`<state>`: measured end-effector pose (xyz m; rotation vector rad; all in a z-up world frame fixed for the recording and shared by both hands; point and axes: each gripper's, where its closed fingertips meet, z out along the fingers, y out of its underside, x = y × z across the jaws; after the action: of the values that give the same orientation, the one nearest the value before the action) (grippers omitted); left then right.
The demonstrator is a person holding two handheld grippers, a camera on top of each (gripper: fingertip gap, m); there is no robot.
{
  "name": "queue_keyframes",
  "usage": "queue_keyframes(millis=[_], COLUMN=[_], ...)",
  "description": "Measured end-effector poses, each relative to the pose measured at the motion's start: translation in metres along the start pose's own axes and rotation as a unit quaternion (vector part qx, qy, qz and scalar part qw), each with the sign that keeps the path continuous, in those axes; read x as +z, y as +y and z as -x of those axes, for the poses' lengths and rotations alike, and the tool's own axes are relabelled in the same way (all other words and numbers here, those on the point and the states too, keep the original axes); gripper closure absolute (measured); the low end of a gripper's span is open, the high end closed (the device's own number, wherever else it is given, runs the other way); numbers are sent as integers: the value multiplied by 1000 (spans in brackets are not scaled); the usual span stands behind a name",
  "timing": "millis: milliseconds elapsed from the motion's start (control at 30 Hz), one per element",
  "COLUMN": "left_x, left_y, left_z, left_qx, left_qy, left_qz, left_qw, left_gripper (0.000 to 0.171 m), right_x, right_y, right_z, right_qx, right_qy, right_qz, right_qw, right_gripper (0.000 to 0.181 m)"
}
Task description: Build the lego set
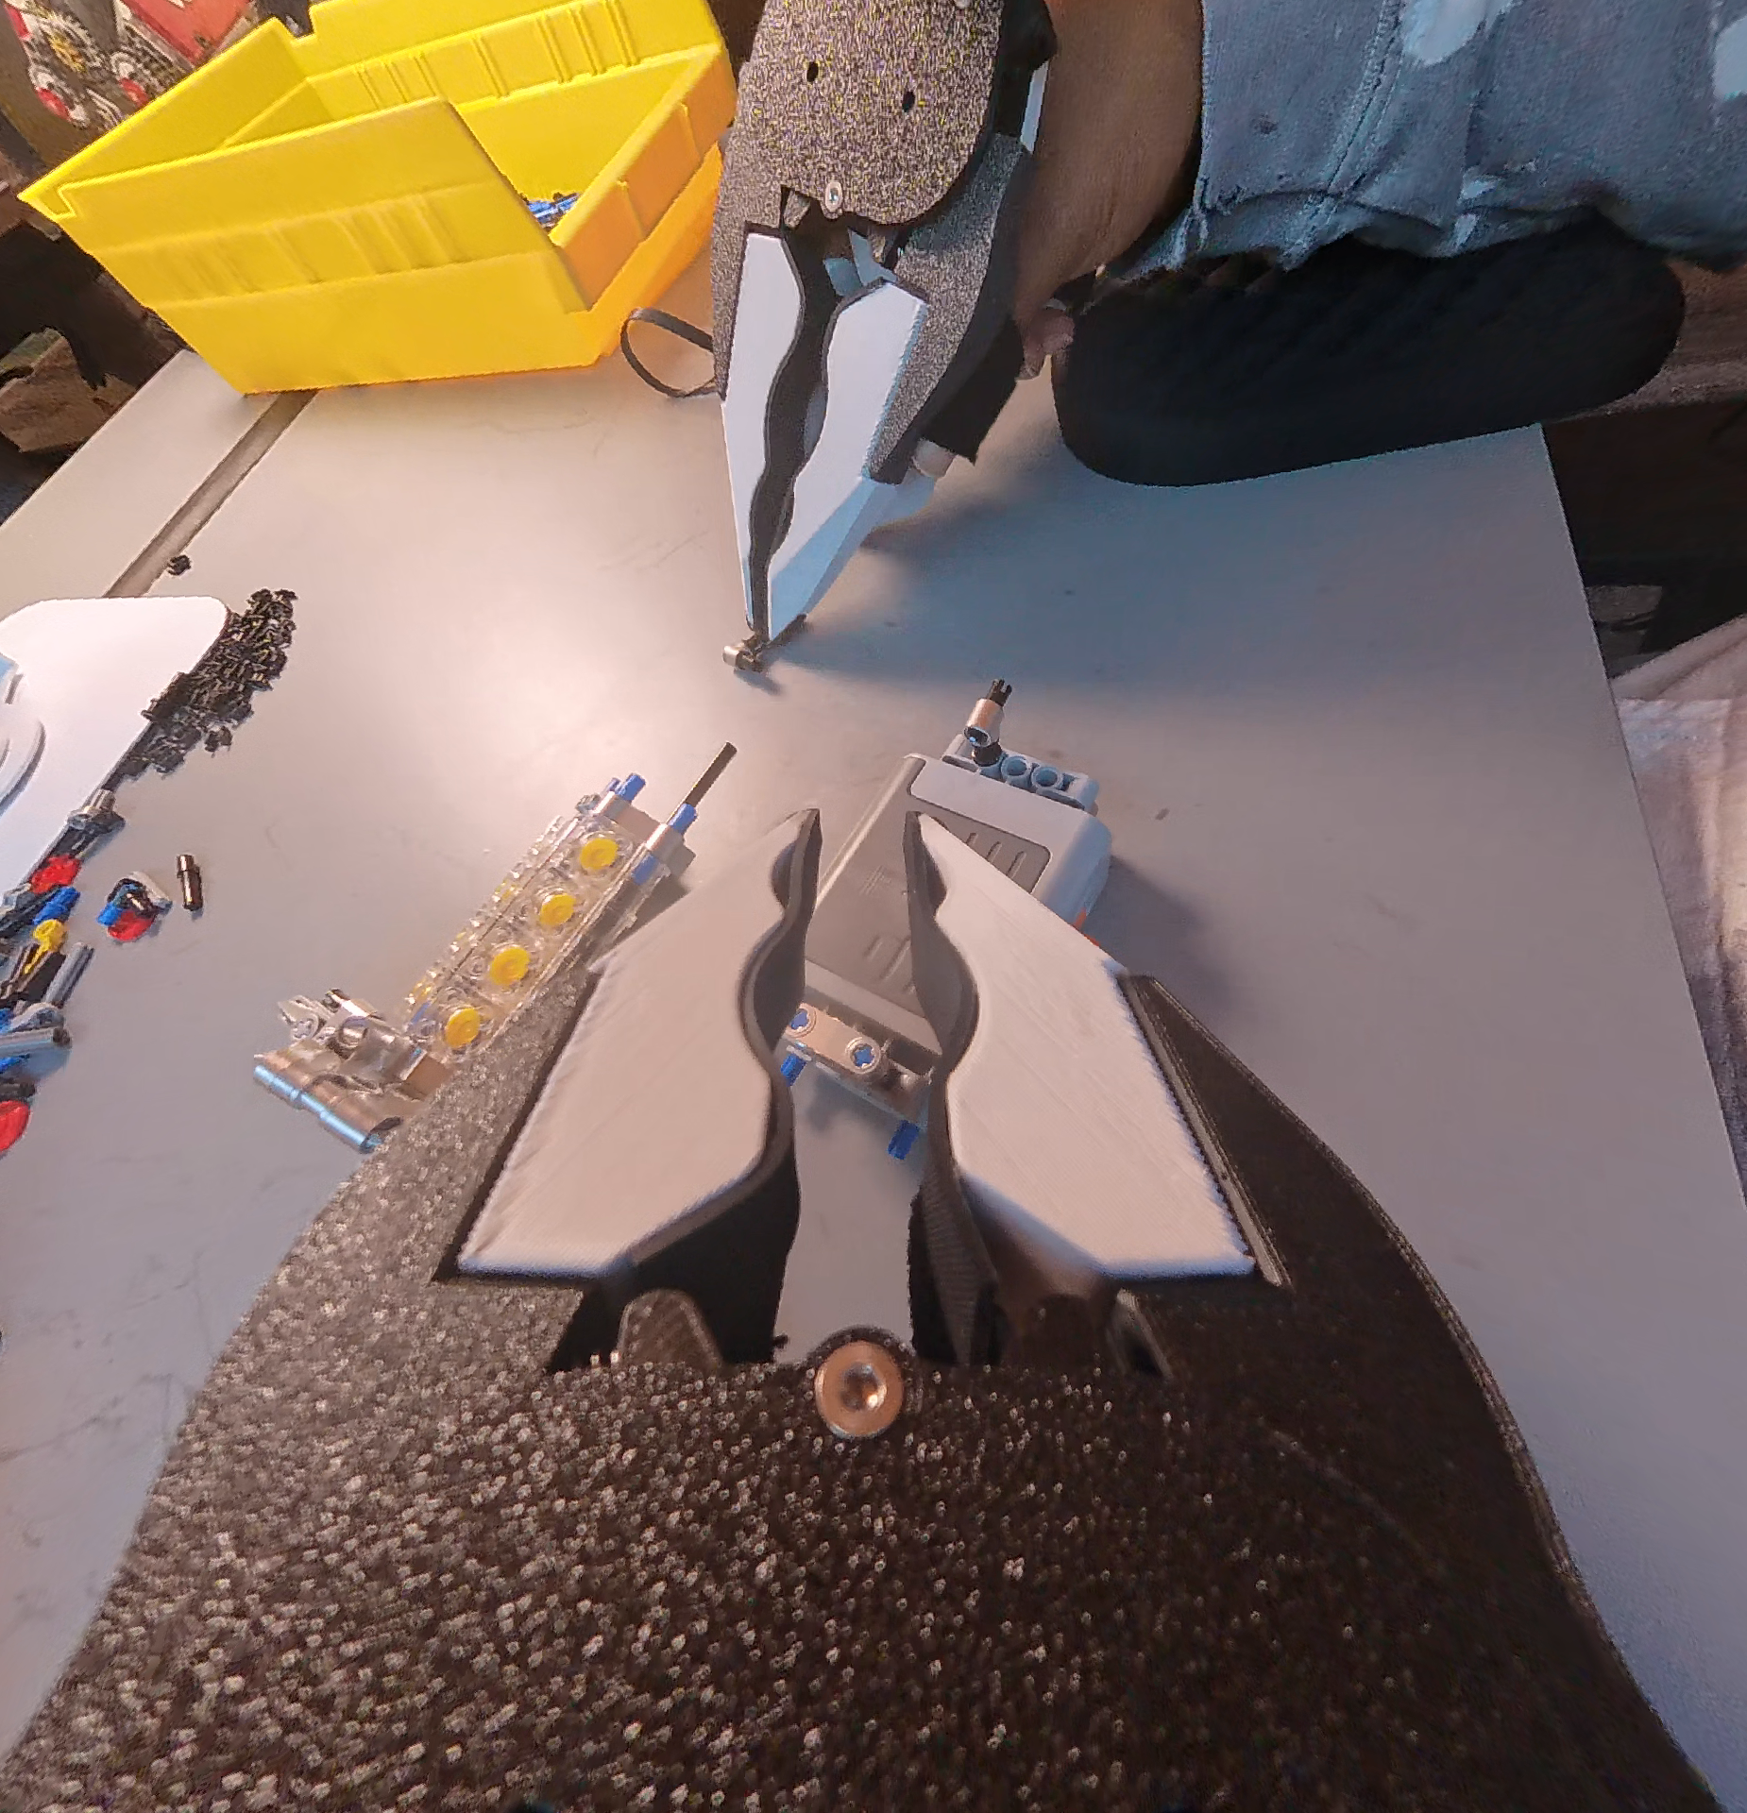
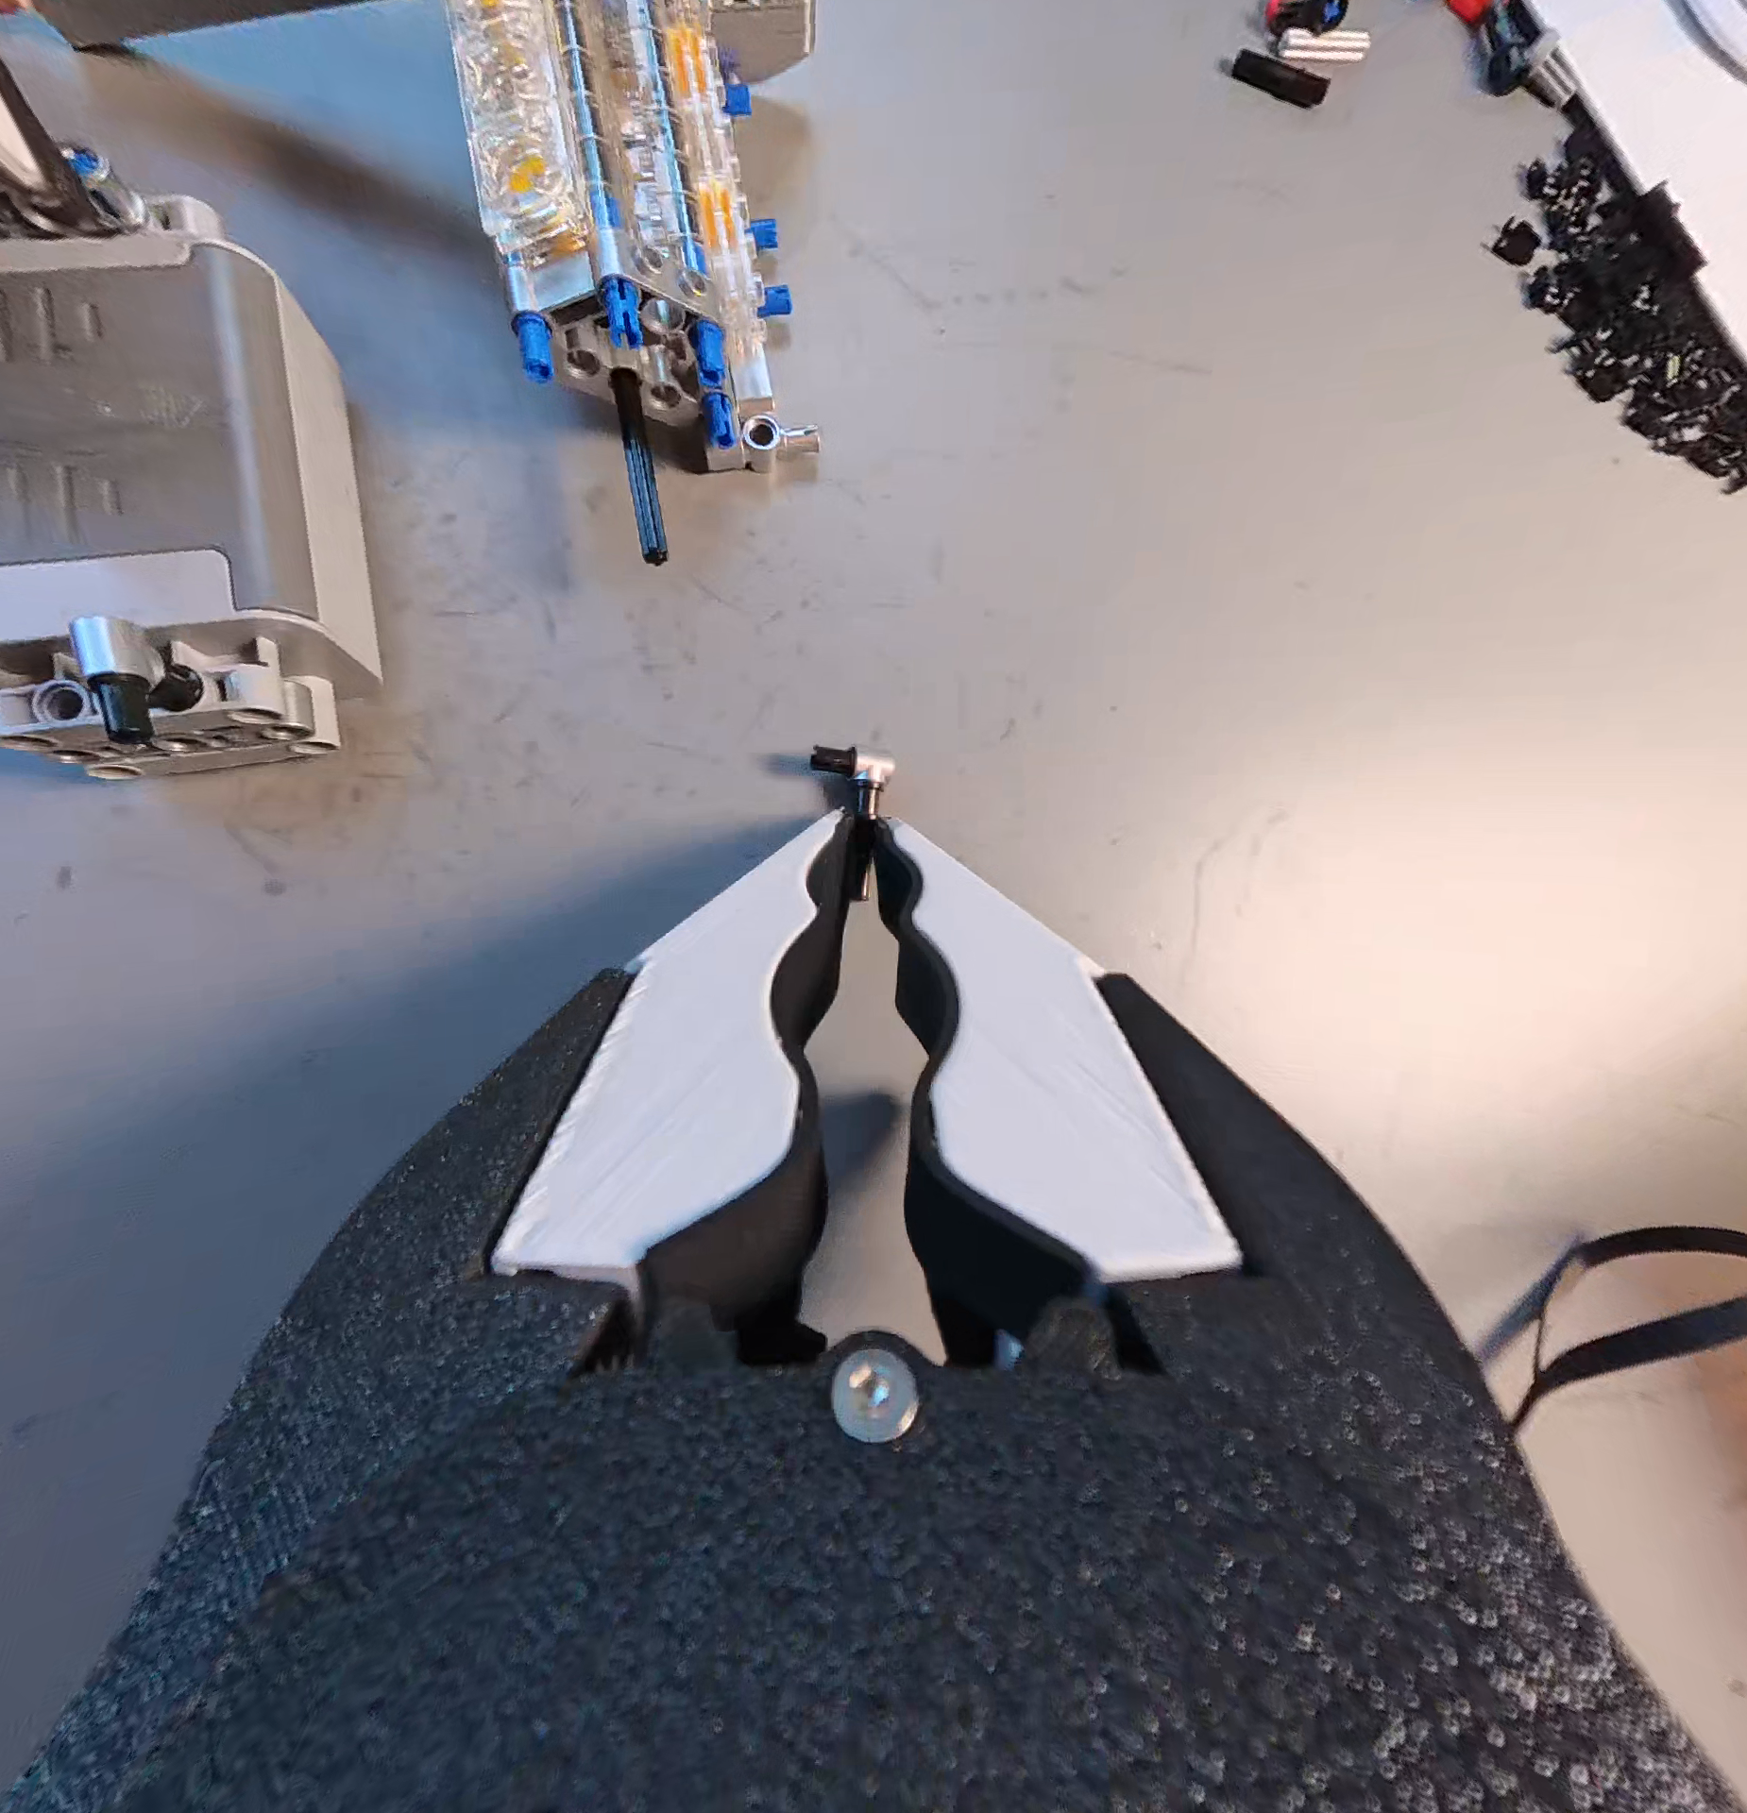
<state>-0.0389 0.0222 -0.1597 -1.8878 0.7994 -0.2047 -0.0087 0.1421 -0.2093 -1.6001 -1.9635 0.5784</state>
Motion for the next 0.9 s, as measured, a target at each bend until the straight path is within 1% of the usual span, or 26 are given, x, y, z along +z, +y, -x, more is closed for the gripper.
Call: queue_keyframes(millis=[100,167,233,267,300,367,400,467,500,567,600,633,667,700,767,900], left_x=[-3,-5,-8,-9,-10,-9,-9,-9,-9,-9,-9,-8,-9,-9,-10,-11], left_y=[-5,-12,-22,-26,-28,-26,-25,-23,-23,-24,-23,-22,-21,-20,-20,-20], left_z=[0,-1,-2,-2,-1,2,2,3,3,3,3,3,4,4,5,5], left_qx=[-12,-29,-48,-56,-61,-62,-60,-59,-57,-54,-53,-51,-50,-49,-51,-53], left_qy=[5,13,23,26,25,19,16,11,11,10,9,8,6,5,5,8], left_qz=[-16,-37,-66,-77,-82,-79,-76,-72,-72,-71,-69,-66,-65,-64,-64,-65], left_qw=[1000,999,996,995,994,995,995,996,996,996,996,996,997,997,997,996], left_gripper=[156,156,156,156,156,156,156,156,156,156,156,156,156,156,156,156], right_x=[-12,-28,-46,-51,-53,-50,-46,-30,-20,0,9,18,21,22,21,18], right_y=[-19,-42,-68,-74,-76,-69,-61,-40,-31,-15,-11,-5,-7,-5,-5,-4], right_z=[8,25,44,43,35,7,-8,-37,-49,-64,-64,-65,-68,-72,-72,-70], right_qx=[-32,-53,-56,-56,-56,-46,-34,-17,-5,46,69,86,95,92,92,75], right_qy=[-3,-23,-47,-34,-5,57,75,90,87,65,46,38,45,56,58,60], right_qz=[-58,-123,-192,-204,-199,-165,-139,-86,-67,-35,-24,-7,-15,-6,0,-10], right_qw=[998,991,979,977,978,984,987,992,994,996,996,996,994,994,994,995], right_gripper=[181,181,181,181,181,181,176,150,143,139,141,154,169,181,181,181])
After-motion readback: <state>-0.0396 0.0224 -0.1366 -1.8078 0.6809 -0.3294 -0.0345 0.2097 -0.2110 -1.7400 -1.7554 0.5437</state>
